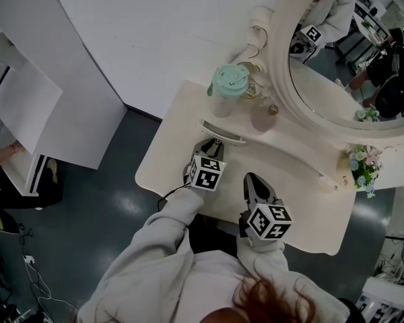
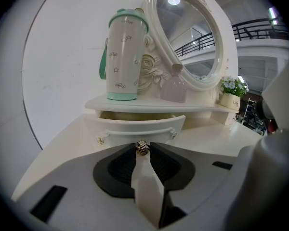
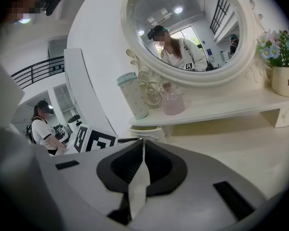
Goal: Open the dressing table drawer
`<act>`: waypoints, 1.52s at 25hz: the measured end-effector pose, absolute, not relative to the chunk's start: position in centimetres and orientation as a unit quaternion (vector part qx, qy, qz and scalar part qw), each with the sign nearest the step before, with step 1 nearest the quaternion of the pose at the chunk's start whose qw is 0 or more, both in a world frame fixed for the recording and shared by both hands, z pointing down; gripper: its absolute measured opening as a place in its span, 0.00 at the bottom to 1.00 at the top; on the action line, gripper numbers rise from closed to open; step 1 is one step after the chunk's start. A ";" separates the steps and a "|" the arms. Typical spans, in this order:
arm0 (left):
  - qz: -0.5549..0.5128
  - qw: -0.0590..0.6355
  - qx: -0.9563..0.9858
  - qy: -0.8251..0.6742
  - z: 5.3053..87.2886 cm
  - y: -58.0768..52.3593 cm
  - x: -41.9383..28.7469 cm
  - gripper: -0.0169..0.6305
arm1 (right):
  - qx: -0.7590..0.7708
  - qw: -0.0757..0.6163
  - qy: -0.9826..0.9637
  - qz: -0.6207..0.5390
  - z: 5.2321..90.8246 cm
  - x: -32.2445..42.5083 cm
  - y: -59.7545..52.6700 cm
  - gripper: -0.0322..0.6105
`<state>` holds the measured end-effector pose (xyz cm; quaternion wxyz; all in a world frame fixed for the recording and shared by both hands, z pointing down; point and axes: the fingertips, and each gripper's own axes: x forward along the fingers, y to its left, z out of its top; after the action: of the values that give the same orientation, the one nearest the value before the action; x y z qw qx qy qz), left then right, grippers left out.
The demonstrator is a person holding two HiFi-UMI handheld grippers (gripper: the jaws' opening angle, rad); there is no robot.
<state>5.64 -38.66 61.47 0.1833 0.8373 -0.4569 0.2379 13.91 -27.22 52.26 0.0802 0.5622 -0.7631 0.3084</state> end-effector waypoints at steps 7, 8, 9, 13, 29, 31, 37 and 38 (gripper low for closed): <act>0.239 0.183 0.836 -0.459 61.4 -38.0 5.5 0.18 | 0.555 0.082 -0.767 0.311 52.4 13.6 -26.9 0.11; 0.239 0.184 0.835 -0.460 61.4 -37.9 5.5 0.18 | 0.555 0.081 -0.767 0.311 52.4 13.7 -26.9 0.11; 0.240 0.184 0.835 -0.460 61.5 -37.9 5.4 0.18 | 0.556 0.080 -0.767 0.310 52.4 13.7 -26.9 0.11; 0.241 0.185 0.835 -0.459 61.5 -37.5 5.3 0.18 | 0.555 0.079 -0.768 0.311 52.3 13.7 -26.9 0.11; 0.246 0.183 0.834 -0.458 61.5 -35.3 4.5 0.18 | 0.550 0.073 -0.770 0.316 52.5 13.5 -26.7 0.11; 0.247 0.184 0.834 -0.458 61.5 -34.9 4.4 0.18 | 0.548 0.073 -0.771 0.317 52.5 13.4 -26.6 0.11; 0.248 0.179 0.833 -0.461 61.5 -34.1 4.0 0.18 | 0.541 0.075 -0.775 0.318 52.7 12.7 -26.5 0.11; 0.249 0.180 0.833 -0.461 61.5 -34.0 4.0 0.18 | 0.540 0.075 -0.776 0.317 52.6 12.6 -26.5 0.11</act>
<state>3.97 -33.97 61.54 0.1796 0.8326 -0.4611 0.2488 12.59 -26.48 52.65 0.0747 0.5398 -0.7761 0.3174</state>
